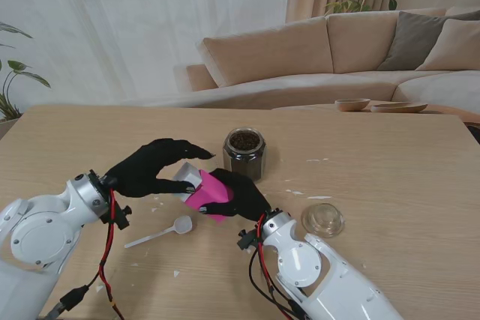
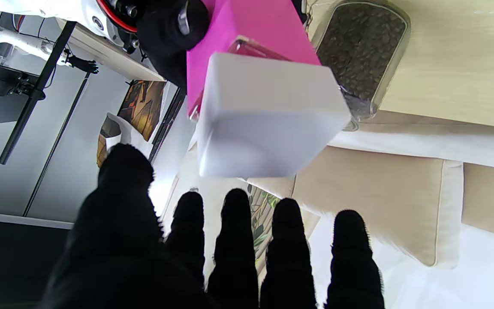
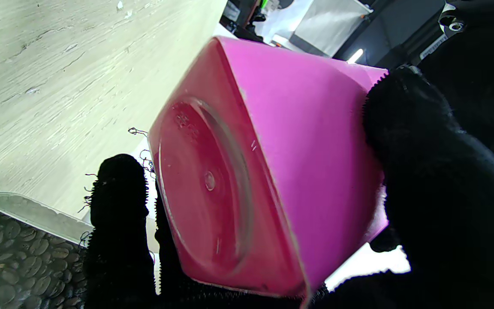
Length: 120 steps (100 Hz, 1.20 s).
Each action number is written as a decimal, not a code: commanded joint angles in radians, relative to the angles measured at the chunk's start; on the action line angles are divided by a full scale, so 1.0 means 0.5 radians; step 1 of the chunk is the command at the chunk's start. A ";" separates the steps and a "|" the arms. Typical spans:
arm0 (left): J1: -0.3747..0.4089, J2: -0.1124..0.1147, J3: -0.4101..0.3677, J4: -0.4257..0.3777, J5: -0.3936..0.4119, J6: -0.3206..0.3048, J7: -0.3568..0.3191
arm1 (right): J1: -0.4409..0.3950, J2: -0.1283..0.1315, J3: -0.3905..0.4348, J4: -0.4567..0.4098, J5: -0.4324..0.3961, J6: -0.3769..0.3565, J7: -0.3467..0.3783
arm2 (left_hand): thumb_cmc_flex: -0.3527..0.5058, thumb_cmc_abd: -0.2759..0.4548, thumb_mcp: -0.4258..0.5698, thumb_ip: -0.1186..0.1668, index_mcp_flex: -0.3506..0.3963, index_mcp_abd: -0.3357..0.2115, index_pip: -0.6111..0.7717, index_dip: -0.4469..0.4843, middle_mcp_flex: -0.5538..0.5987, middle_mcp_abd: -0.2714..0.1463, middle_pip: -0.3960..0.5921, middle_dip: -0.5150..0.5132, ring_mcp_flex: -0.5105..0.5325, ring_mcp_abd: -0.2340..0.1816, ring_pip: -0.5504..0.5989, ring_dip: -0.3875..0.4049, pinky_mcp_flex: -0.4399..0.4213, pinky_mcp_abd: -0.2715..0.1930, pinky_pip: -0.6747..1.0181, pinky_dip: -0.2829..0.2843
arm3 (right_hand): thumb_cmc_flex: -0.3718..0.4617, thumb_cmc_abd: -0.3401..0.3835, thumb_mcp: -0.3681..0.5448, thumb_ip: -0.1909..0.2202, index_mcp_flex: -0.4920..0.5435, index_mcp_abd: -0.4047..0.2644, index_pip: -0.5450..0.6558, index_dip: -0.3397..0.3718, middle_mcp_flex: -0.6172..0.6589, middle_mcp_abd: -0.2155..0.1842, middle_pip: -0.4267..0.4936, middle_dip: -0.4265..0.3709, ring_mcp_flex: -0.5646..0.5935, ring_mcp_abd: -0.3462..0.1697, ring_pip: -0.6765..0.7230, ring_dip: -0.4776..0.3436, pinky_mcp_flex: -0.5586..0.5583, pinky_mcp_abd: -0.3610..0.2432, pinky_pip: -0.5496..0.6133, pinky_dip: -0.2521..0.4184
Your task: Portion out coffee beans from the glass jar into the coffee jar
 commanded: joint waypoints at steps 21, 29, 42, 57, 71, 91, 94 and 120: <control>-0.045 0.049 -0.134 0.080 0.056 -0.300 -0.141 | -0.032 0.000 0.043 -0.034 0.012 0.032 0.032 | -0.003 -0.247 0.031 0.078 -0.308 -0.001 -0.189 -0.026 -0.355 -0.204 -0.164 -0.140 -0.240 -0.114 -0.175 -0.177 -0.079 -0.075 -0.245 -0.083 | 0.489 0.408 0.364 -0.017 0.245 -0.392 0.391 0.097 0.133 -0.147 0.135 0.078 0.064 -0.016 0.029 0.020 0.008 -0.023 0.050 0.037; -0.057 0.061 -0.159 0.099 0.138 -0.377 -0.146 | -0.041 0.002 0.052 -0.048 0.010 0.038 0.030 | -0.177 -0.407 0.482 0.035 -0.364 -0.001 -0.291 0.029 -0.415 -0.229 -0.175 -0.183 -0.277 -0.130 -0.166 -0.228 -0.084 -0.087 -0.296 -0.024 | 0.489 0.406 0.367 -0.020 0.246 -0.391 0.390 0.099 0.132 -0.146 0.134 0.078 0.064 -0.015 0.029 0.020 0.008 -0.023 0.050 0.037; -0.062 0.068 -0.172 0.106 0.259 -0.423 -0.142 | -0.044 0.001 0.053 -0.060 0.006 0.033 0.021 | -0.215 -0.469 0.701 0.002 -0.388 0.058 -0.319 0.011 -0.438 -0.246 -0.178 -0.164 -0.283 -0.161 -0.187 -0.215 -0.080 -0.097 -0.288 -0.043 | 0.488 0.407 0.369 -0.023 0.246 -0.391 0.388 0.100 0.131 -0.146 0.133 0.077 0.065 -0.015 0.029 0.020 0.008 -0.023 0.050 0.037; -0.070 0.066 -0.149 0.108 0.311 -0.387 -0.148 | -0.041 -0.002 0.042 -0.061 -0.016 0.017 0.002 | -0.207 -0.445 0.718 0.002 -0.391 0.179 -0.332 0.005 -0.449 -0.199 -0.168 -0.163 -0.268 -0.156 -0.176 -0.213 -0.068 -0.097 -0.277 -0.041 | 0.488 0.408 0.373 -0.024 0.246 -0.393 0.387 0.102 0.131 -0.151 0.132 0.077 0.062 -0.017 0.027 0.020 0.008 -0.023 0.050 0.037; -0.086 0.070 -0.115 0.110 0.295 -0.340 -0.183 | -0.031 -0.005 0.028 -0.051 -0.029 0.005 -0.006 | -0.161 -0.376 0.724 0.003 -0.296 0.161 -0.302 0.011 -0.388 -0.198 -0.133 -0.150 -0.230 -0.159 -0.157 -0.203 -0.050 -0.093 -0.260 -0.036 | 0.485 0.410 0.370 -0.025 0.242 -0.399 0.384 0.104 0.128 -0.154 0.131 0.077 0.063 -0.020 0.026 0.020 0.008 -0.023 0.050 0.037; -0.091 0.053 -0.078 0.087 0.365 -0.288 -0.130 | -0.011 -0.015 0.008 -0.025 -0.007 -0.023 -0.011 | 0.076 -0.226 0.678 0.027 -0.119 0.102 -0.200 0.033 -0.228 -0.219 -0.081 -0.110 -0.141 -0.162 -0.118 -0.174 -0.013 -0.082 -0.215 -0.023 | 0.473 0.417 0.347 -0.019 0.235 -0.412 0.363 0.083 0.121 -0.164 0.123 0.070 0.055 -0.018 0.023 0.019 0.002 -0.029 0.046 0.036; -0.094 0.052 -0.074 0.084 0.375 -0.288 -0.127 | -0.008 -0.016 0.006 -0.022 -0.001 -0.028 -0.009 | 0.092 -0.219 0.679 0.028 -0.106 0.096 -0.188 0.036 -0.213 -0.222 -0.077 -0.107 -0.137 -0.164 -0.118 -0.173 -0.011 -0.081 -0.212 -0.022 | 0.473 0.418 0.343 -0.017 0.234 -0.412 0.359 0.078 0.122 -0.163 0.120 0.067 0.055 -0.018 0.022 0.019 0.002 -0.030 0.046 0.036; -0.097 0.047 -0.046 0.059 0.326 -0.252 -0.127 | 0.015 -0.018 -0.015 -0.004 0.018 -0.031 0.015 | 0.149 -0.071 0.468 0.029 0.060 0.084 0.016 0.091 -0.032 -0.156 -0.019 -0.038 -0.072 -0.151 -0.094 -0.144 0.005 -0.072 -0.167 -0.017 | 0.475 0.426 0.318 0.014 0.205 -0.383 0.288 -0.028 0.100 -0.148 0.095 0.040 0.032 -0.007 0.007 0.013 -0.025 -0.026 0.035 0.039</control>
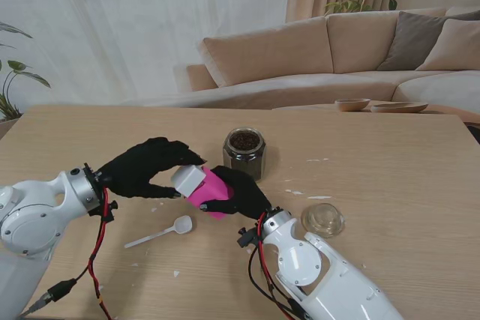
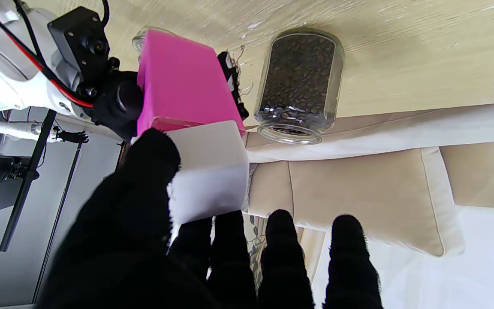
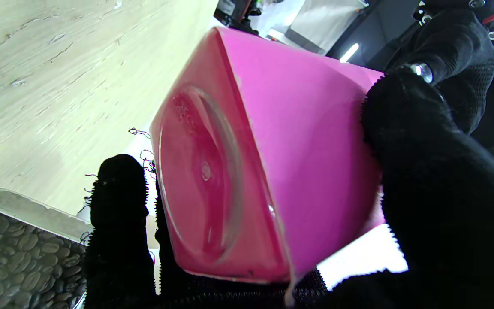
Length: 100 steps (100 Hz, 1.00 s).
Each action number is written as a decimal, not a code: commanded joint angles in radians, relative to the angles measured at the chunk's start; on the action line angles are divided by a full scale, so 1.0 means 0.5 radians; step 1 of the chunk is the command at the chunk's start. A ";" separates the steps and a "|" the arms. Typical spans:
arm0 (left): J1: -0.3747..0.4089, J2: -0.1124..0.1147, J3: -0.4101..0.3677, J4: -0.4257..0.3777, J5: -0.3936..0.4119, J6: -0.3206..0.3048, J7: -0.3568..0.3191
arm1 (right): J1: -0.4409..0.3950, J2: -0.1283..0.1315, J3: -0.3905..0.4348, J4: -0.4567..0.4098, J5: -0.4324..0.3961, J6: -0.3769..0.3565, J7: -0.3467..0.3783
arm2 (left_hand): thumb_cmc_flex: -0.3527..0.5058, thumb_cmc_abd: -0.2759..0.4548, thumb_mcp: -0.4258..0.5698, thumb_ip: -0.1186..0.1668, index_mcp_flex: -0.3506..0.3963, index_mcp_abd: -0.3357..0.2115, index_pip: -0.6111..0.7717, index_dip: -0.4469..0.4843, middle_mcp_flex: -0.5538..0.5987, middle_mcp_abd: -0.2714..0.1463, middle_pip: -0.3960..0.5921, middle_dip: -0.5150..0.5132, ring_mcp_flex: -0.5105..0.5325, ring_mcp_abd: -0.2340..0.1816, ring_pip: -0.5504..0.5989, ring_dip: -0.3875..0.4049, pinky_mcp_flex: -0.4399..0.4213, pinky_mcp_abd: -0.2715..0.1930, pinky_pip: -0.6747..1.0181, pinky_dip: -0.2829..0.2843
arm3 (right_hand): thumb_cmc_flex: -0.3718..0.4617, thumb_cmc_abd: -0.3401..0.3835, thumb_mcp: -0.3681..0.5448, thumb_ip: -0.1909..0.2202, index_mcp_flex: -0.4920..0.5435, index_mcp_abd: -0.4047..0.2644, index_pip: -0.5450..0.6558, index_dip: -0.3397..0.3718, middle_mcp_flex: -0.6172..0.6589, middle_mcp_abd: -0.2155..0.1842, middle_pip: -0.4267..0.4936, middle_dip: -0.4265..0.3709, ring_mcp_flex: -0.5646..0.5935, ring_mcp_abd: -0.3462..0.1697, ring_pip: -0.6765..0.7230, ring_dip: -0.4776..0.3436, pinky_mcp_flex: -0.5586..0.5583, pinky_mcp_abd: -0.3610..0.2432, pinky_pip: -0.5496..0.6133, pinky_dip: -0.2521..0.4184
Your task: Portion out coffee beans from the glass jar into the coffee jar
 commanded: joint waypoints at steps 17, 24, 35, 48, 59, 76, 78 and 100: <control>0.027 -0.025 0.022 -0.069 -0.057 0.090 -0.029 | 0.037 -0.036 -0.048 0.040 0.001 -0.012 0.001 | 0.110 0.314 -0.202 0.013 0.266 -0.017 0.286 0.105 0.271 0.064 0.165 0.137 0.145 -0.001 0.072 0.096 0.033 0.007 0.077 0.055 | 0.452 0.419 0.321 0.108 0.249 -0.472 0.328 -0.028 0.132 -0.147 0.148 0.060 0.057 0.003 0.072 0.038 -0.003 -0.012 0.063 0.057; 0.032 -0.030 0.028 -0.079 -0.064 0.119 -0.022 | 0.048 -0.045 -0.059 0.058 0.005 -0.016 -0.012 | 0.132 0.334 -0.247 0.019 0.290 -0.003 0.302 0.104 0.336 0.082 0.282 0.251 0.188 0.011 0.118 0.153 0.039 0.017 0.110 0.070 | 0.447 0.420 0.311 0.106 0.256 -0.533 0.327 -0.036 0.144 -0.153 0.154 0.060 0.061 0.002 0.081 0.042 0.001 -0.010 0.070 0.062; 0.037 -0.036 0.039 -0.088 -0.073 0.150 -0.009 | 0.062 -0.054 -0.076 0.077 0.003 -0.019 -0.029 | 0.159 0.351 -0.281 0.026 0.328 0.022 0.305 0.086 0.427 0.070 0.463 0.407 0.261 0.040 0.206 0.255 0.054 0.032 0.158 0.089 | 0.441 0.412 0.299 0.106 0.242 -0.520 0.320 -0.044 0.143 -0.156 0.153 0.058 0.064 0.000 0.084 0.043 0.004 -0.009 0.074 0.065; 0.040 -0.045 0.054 -0.097 -0.076 0.189 0.016 | 0.075 -0.057 -0.090 0.087 -0.003 -0.019 -0.030 | 0.226 0.309 -0.321 0.012 0.369 0.040 0.336 0.082 0.525 0.058 0.584 0.840 0.323 0.076 0.324 0.408 0.066 0.054 0.261 0.120 | 0.433 0.380 0.277 0.120 0.201 -0.500 0.318 -0.045 0.123 -0.161 0.176 0.075 0.054 -0.005 0.099 0.050 -0.004 -0.012 0.089 0.077; 0.042 -0.050 0.065 -0.111 -0.097 0.236 0.019 | 0.085 -0.060 -0.098 0.094 -0.008 -0.021 -0.032 | 0.277 0.280 -0.342 0.009 0.390 0.055 0.363 0.129 0.613 0.051 0.663 1.036 0.363 0.105 0.450 0.510 0.073 0.065 0.356 0.160 | 0.438 0.345 0.289 0.133 0.192 -0.522 0.338 -0.024 0.128 -0.168 0.227 0.107 0.059 -0.008 0.166 0.083 0.002 -0.009 0.128 0.105; 0.050 -0.059 0.075 -0.134 -0.092 0.296 0.039 | 0.096 -0.067 -0.107 0.108 -0.012 -0.037 -0.045 | 0.309 0.279 -0.376 0.015 0.410 0.072 0.373 0.148 0.698 0.029 0.781 1.202 0.396 0.131 0.616 0.636 0.063 0.078 0.468 0.186 | 0.452 0.307 0.316 0.129 0.217 -0.585 0.370 0.011 0.175 -0.180 0.274 0.139 0.105 -0.011 0.235 0.112 0.046 0.005 0.178 0.135; 0.052 -0.060 0.075 -0.137 -0.092 0.304 0.043 | 0.097 -0.068 -0.108 0.109 -0.010 -0.039 -0.047 | 0.307 0.278 -0.382 0.015 0.410 0.074 0.371 0.145 0.699 0.022 0.801 1.223 0.394 0.133 0.631 0.647 0.060 0.077 0.475 0.184 | 0.451 0.307 0.318 0.128 0.220 -0.589 0.372 0.012 0.180 -0.181 0.276 0.141 0.111 -0.011 0.241 0.114 0.054 0.008 0.185 0.138; 0.098 -0.079 0.063 -0.183 -0.091 0.422 0.090 | 0.095 -0.080 -0.102 0.112 0.043 -0.044 -0.057 | 0.073 0.419 -0.517 0.034 0.361 0.112 0.290 0.017 0.517 0.073 1.034 1.101 0.327 0.179 0.711 0.717 0.002 0.099 0.499 0.120 | 0.475 0.279 0.383 0.109 0.278 -0.591 0.390 0.010 0.294 -0.170 0.320 0.161 0.223 -0.003 0.329 0.145 0.159 0.042 0.257 0.169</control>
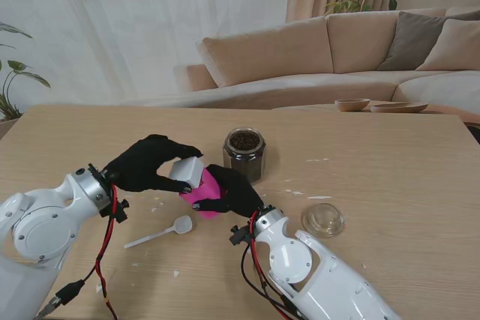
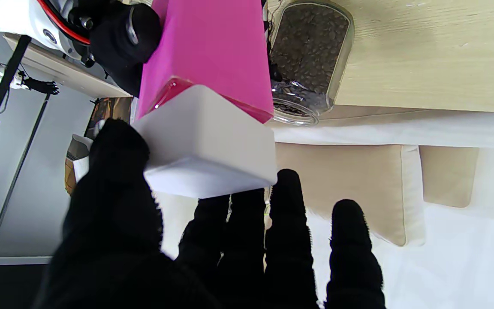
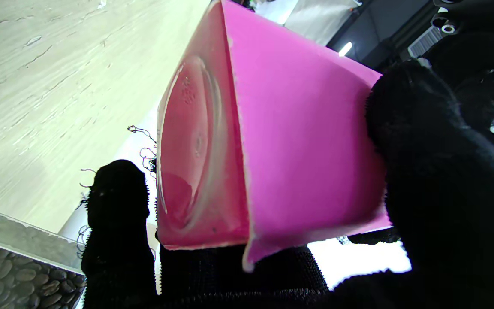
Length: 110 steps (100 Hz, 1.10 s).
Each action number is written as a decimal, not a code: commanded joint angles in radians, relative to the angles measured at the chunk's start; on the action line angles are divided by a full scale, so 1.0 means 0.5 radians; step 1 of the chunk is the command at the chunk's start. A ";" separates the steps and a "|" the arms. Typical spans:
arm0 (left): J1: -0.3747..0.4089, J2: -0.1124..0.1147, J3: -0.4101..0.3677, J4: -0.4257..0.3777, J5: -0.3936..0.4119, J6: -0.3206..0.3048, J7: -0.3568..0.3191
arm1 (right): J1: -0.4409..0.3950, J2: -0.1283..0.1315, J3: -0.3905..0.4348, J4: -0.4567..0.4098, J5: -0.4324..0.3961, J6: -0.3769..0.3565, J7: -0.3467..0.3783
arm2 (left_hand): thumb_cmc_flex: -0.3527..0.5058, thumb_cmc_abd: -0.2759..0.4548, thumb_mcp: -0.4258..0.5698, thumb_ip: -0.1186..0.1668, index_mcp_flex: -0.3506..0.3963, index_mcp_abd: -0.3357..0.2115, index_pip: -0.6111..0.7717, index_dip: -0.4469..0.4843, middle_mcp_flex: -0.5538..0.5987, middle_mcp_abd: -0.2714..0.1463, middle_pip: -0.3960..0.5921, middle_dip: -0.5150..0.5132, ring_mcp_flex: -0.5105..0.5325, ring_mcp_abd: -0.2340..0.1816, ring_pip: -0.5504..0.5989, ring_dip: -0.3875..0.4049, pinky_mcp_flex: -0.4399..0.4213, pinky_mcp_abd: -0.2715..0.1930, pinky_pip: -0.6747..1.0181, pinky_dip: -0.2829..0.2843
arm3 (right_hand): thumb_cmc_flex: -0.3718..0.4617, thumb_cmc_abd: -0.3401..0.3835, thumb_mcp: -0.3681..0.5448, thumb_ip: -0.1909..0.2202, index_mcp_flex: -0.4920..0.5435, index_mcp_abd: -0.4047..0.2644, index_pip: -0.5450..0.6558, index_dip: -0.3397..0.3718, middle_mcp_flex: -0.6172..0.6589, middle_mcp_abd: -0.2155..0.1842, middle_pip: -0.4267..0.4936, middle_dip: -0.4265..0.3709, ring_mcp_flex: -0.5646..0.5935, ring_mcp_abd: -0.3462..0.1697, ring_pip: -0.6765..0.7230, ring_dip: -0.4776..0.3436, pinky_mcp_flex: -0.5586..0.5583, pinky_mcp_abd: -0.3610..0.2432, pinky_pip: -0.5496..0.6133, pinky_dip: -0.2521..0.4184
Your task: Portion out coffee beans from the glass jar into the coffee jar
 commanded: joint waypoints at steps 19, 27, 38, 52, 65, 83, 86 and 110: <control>0.056 -0.029 -0.028 -0.046 -0.102 0.015 0.000 | -0.015 -0.020 0.020 -0.019 0.085 0.009 0.040 | -0.130 0.367 -0.017 0.056 -0.219 -0.143 -0.170 -0.113 -0.209 -0.203 -0.307 -0.768 -0.198 0.013 -0.439 -0.346 -0.110 0.059 -0.259 -0.101 | 0.479 0.313 0.449 0.076 0.258 -0.549 0.358 0.050 0.293 -0.131 0.295 0.151 0.224 0.002 0.313 0.137 0.060 0.032 0.082 0.053; 0.062 -0.030 -0.052 -0.044 -0.122 -0.017 0.006 | -0.026 -0.014 0.041 -0.034 0.095 0.021 0.048 | -0.169 0.359 -0.020 0.055 -0.298 -0.157 -0.221 -0.121 -0.349 -0.181 -0.463 -0.920 -0.274 0.012 -0.562 -0.437 -0.113 0.055 -0.345 -0.112 | 0.479 0.312 0.457 0.069 0.256 -0.545 0.359 0.053 0.291 -0.132 0.293 0.153 0.222 0.001 0.311 0.137 0.060 0.032 0.081 0.053; 0.063 -0.026 -0.097 -0.028 -0.143 -0.101 0.009 | -0.054 0.000 0.083 -0.070 0.103 0.051 0.062 | -0.171 0.320 -0.016 0.058 -0.374 -0.211 -0.257 -0.123 -0.489 -0.203 -0.558 -1.009 -0.348 -0.012 -0.657 -0.508 -0.127 0.041 -0.427 -0.120 | 0.481 0.309 0.465 0.065 0.258 -0.538 0.362 0.057 0.291 -0.131 0.291 0.155 0.220 0.002 0.309 0.137 0.057 0.029 0.079 0.052; 0.049 -0.008 -0.150 0.002 -0.163 -0.217 -0.033 | -0.082 0.015 0.123 -0.109 0.139 0.077 0.099 | -0.051 0.201 0.029 0.076 -0.554 -0.377 -0.317 -0.126 -0.674 -0.329 -0.625 -1.066 -0.422 -0.070 -0.721 -0.553 -0.141 -0.012 -0.510 -0.115 | 0.485 0.310 0.478 0.056 0.259 -0.531 0.364 0.062 0.290 -0.127 0.290 0.159 0.216 0.006 0.308 0.137 0.057 0.027 0.078 0.052; -0.005 0.021 -0.198 0.062 -0.001 -0.432 -0.062 | -0.092 0.023 0.137 -0.123 0.134 0.080 0.108 | -0.015 0.023 0.368 0.075 -0.680 -0.543 -0.387 -0.046 -0.799 -0.430 -0.639 -1.093 -0.492 -0.130 -0.745 -0.610 -0.139 -0.069 -0.595 -0.087 | 0.488 0.310 0.490 0.048 0.258 -0.533 0.367 0.070 0.287 -0.129 0.290 0.163 0.214 0.005 0.309 0.139 0.054 0.025 0.076 0.052; -0.037 0.030 -0.217 0.112 0.201 -0.593 -0.013 | -0.094 0.030 0.140 -0.134 0.154 0.073 0.138 | 0.083 -0.169 1.061 0.077 -0.724 -0.748 -0.534 -0.038 -0.894 -0.488 -0.707 -1.106 -0.543 -0.171 -0.758 -0.610 -0.147 -0.108 -0.584 -0.099 | 0.488 0.307 0.497 0.042 0.260 -0.528 0.368 0.076 0.287 -0.126 0.291 0.168 0.210 0.005 0.309 0.140 0.051 0.024 0.074 0.052; -0.042 0.028 -0.213 0.123 0.229 -0.610 0.009 | -0.093 0.031 0.139 -0.136 0.164 0.069 0.146 | 0.096 -0.191 1.152 0.074 -0.725 -0.768 -0.530 -0.026 -0.900 -0.499 -0.710 -1.093 -0.540 -0.175 -0.755 -0.609 -0.143 -0.114 -0.576 -0.100 | 0.487 0.308 0.498 0.041 0.258 -0.526 0.366 0.076 0.288 -0.125 0.291 0.169 0.209 0.004 0.310 0.141 0.051 0.024 0.074 0.052; -0.058 0.022 -0.157 0.155 0.186 -0.548 0.013 | -0.077 0.030 0.111 -0.123 0.090 0.041 0.123 | -0.122 -0.148 0.912 0.021 -0.719 -0.520 -0.501 0.018 -0.817 -0.505 -0.633 -1.097 -0.492 -0.160 -0.749 -0.626 -0.123 -0.105 -0.542 -0.112 | 0.486 0.310 0.501 0.038 0.257 -0.526 0.363 0.081 0.286 -0.128 0.290 0.172 0.207 0.002 0.314 0.144 0.045 0.023 0.075 0.055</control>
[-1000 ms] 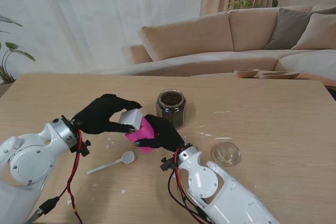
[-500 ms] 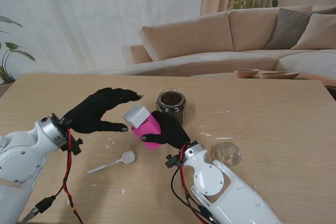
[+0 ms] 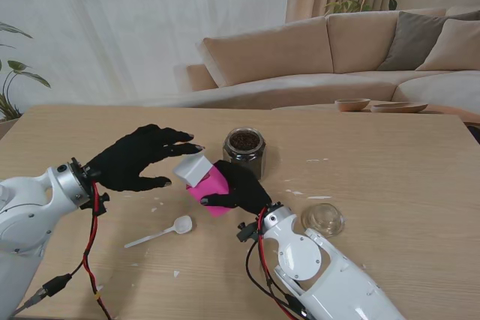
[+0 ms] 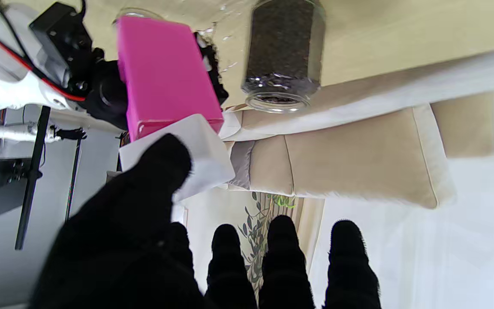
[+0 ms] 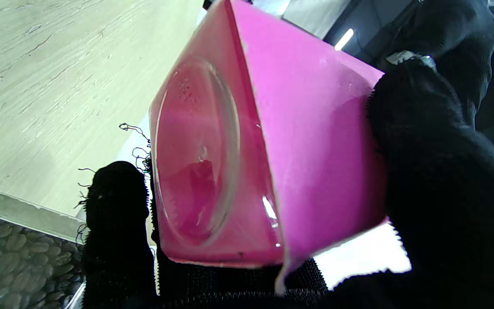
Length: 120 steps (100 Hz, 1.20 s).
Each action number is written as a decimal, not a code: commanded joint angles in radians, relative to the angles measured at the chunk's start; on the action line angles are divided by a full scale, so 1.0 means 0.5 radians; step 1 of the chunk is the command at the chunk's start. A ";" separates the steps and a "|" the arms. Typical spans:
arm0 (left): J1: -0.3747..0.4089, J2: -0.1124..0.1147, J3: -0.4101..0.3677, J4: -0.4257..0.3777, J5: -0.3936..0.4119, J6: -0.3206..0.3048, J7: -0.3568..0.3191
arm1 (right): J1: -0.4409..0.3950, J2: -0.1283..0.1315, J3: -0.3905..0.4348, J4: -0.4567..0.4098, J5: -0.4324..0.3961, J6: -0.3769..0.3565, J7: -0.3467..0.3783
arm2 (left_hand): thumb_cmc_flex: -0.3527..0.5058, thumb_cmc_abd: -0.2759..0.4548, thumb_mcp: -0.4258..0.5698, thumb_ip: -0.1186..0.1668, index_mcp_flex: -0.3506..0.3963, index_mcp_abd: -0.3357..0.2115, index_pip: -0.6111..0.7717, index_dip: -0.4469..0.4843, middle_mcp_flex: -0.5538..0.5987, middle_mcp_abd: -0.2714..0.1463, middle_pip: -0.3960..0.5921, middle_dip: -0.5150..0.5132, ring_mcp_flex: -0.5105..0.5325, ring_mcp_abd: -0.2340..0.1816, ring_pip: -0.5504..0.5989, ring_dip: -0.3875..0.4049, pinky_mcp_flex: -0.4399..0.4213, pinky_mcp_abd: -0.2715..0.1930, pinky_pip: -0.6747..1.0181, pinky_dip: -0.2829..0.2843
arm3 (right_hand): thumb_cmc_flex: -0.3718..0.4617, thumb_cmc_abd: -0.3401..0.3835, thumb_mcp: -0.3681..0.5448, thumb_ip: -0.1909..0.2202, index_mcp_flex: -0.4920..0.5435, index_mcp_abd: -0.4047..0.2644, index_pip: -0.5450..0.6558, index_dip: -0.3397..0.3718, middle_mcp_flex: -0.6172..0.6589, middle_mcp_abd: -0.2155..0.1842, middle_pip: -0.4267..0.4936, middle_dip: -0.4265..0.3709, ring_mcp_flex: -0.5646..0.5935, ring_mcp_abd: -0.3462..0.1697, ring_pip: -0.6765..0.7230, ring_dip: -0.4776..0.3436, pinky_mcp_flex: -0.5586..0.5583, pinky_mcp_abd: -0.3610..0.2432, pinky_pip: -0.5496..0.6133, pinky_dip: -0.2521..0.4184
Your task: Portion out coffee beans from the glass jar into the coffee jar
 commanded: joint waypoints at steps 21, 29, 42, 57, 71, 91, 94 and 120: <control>0.016 -0.010 0.053 -0.022 -0.180 0.154 -0.123 | 0.021 -0.016 -0.041 0.030 -0.067 -0.031 -0.018 | -0.142 0.123 -0.426 -0.028 0.118 0.378 0.080 -0.035 0.304 -0.008 0.115 -0.006 0.053 -0.043 -0.019 -0.072 0.017 -0.008 0.033 -0.028 | 0.490 0.327 0.503 0.095 0.253 -0.527 0.347 0.088 0.207 -0.185 0.270 0.132 0.161 -0.066 0.184 0.087 -0.002 0.009 0.047 0.036; 0.021 -0.011 0.061 -0.031 -0.187 0.179 -0.130 | 0.026 -0.018 -0.048 0.035 -0.073 -0.038 -0.022 | -0.136 0.150 -0.452 -0.023 0.215 0.408 0.125 -0.036 0.405 0.017 0.152 0.008 0.113 -0.036 0.012 -0.059 0.033 0.003 0.041 -0.026 | 0.489 0.330 0.504 0.095 0.252 -0.523 0.346 0.090 0.205 -0.186 0.271 0.133 0.158 -0.065 0.184 0.087 -0.005 0.007 0.046 0.036; 0.019 -0.011 0.084 -0.040 -0.213 0.216 -0.148 | 0.030 -0.021 -0.056 0.038 -0.087 -0.046 -0.034 | -0.112 0.196 -0.470 -0.021 0.323 0.413 0.176 -0.041 0.545 0.042 0.193 0.028 0.158 -0.048 0.030 -0.051 0.049 0.012 0.052 -0.022 | 0.491 0.332 0.504 0.095 0.250 -0.524 0.344 0.092 0.202 -0.188 0.273 0.135 0.155 -0.065 0.186 0.089 -0.008 0.004 0.044 0.037; 0.020 -0.012 0.107 -0.055 -0.235 0.257 -0.161 | 0.035 -0.023 -0.062 0.043 -0.094 -0.052 -0.040 | -0.021 0.279 -0.601 -0.005 0.475 0.421 0.289 -0.081 0.786 0.073 0.309 0.171 0.293 -0.051 0.082 -0.001 0.078 0.037 0.093 -0.009 | 0.489 0.333 0.502 0.094 0.248 -0.522 0.345 0.096 0.200 -0.187 0.274 0.136 0.151 -0.067 0.187 0.089 -0.012 0.000 0.043 0.038; 0.026 -0.019 0.129 -0.076 -0.248 0.317 -0.157 | 0.040 -0.029 -0.068 0.050 -0.091 -0.053 -0.048 | 0.031 0.343 -0.640 0.000 0.572 0.438 0.349 -0.081 0.938 0.053 0.535 0.340 0.420 -0.017 0.187 0.090 0.109 0.068 0.146 0.015 | 0.486 0.333 0.496 0.095 0.240 -0.518 0.335 0.091 0.198 -0.192 0.272 0.134 0.148 -0.066 0.186 0.090 -0.016 0.000 0.044 0.040; 0.029 -0.038 0.169 -0.112 -0.270 0.422 -0.116 | 0.056 -0.046 -0.086 0.080 -0.070 -0.071 -0.074 | 0.201 0.333 -0.716 -0.007 0.686 0.482 0.458 -0.079 1.177 0.084 0.819 0.918 0.606 0.065 0.425 0.343 0.150 0.117 0.311 0.084 | 0.462 0.338 0.415 0.146 0.143 -0.491 0.223 -0.058 0.132 -0.191 0.182 0.080 0.097 -0.071 0.124 0.062 -0.057 -0.019 0.018 0.036; 0.028 -0.040 0.176 -0.118 -0.277 0.436 -0.111 | 0.060 -0.046 -0.089 0.084 -0.070 -0.074 -0.071 | 0.230 0.323 -0.715 -0.006 0.690 0.490 0.472 -0.078 1.196 0.084 0.826 0.959 0.610 0.073 0.459 0.369 0.148 0.119 0.330 0.089 | 0.445 0.332 0.396 0.147 0.109 -0.482 0.206 -0.072 0.110 -0.189 0.173 0.077 0.080 -0.074 0.116 0.060 -0.070 -0.023 0.013 0.035; 0.018 -0.062 0.234 -0.164 -0.286 0.534 -0.044 | 0.089 -0.047 -0.117 0.109 -0.062 -0.086 -0.043 | 0.473 0.241 -0.669 0.011 0.744 0.512 0.636 -0.019 1.448 0.053 0.770 1.301 0.723 0.106 0.708 0.498 0.144 0.131 0.496 0.088 | 0.318 0.223 0.428 0.183 -0.037 -0.386 0.036 -0.104 0.015 -0.244 0.366 0.176 0.029 -0.103 0.211 0.122 -0.108 -0.038 0.016 0.059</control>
